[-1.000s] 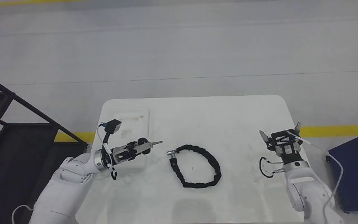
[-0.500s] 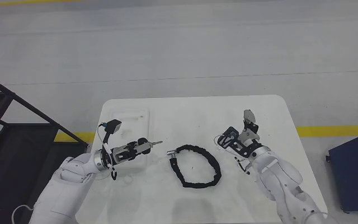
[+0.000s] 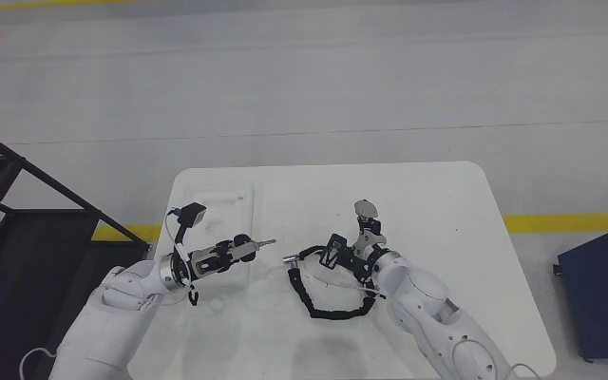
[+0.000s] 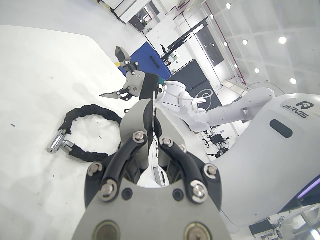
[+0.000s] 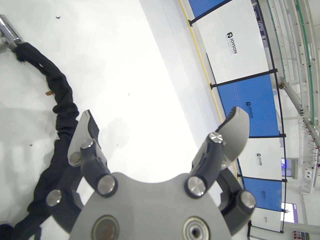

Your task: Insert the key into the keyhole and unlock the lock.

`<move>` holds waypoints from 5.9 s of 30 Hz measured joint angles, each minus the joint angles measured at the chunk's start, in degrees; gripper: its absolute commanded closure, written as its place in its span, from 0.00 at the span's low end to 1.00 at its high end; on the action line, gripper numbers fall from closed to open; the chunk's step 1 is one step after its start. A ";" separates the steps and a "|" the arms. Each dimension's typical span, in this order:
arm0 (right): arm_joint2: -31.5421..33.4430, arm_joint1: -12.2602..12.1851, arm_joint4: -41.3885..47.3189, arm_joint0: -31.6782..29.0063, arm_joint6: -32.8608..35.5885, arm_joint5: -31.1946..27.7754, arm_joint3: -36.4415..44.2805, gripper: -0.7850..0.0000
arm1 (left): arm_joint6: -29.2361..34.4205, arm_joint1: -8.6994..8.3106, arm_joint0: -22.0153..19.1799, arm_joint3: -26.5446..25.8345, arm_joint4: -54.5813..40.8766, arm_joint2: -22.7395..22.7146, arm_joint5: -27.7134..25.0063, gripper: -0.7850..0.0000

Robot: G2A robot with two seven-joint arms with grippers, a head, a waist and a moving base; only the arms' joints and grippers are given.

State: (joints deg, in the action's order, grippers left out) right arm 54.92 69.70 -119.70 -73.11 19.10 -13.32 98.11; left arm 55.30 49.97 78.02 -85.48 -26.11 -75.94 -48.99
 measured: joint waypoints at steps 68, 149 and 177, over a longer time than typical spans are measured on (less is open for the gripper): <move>-21.77 11.68 38.77 34.57 25.06 -31.46 -27.52 0.51 | -4.82 -0.40 5.78 -0.35 -14.30 -6.69 -0.64 1.00; 6.82 -1.99 16.47 9.32 -47.82 -40.46 -13.88 1.00 | -4.82 -0.40 5.78 -0.35 -14.30 -6.69 -0.64 1.00; -12.22 -7.60 35.01 19.51 -70.44 -39.64 -30.60 1.00 | -4.82 -0.40 5.78 -0.35 -14.30 -6.69 -0.64 1.00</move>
State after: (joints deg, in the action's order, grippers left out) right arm 42.70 62.10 -84.69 -53.60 -51.35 -52.97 67.51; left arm 50.49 49.57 83.80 -85.83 -40.40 -82.63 -49.63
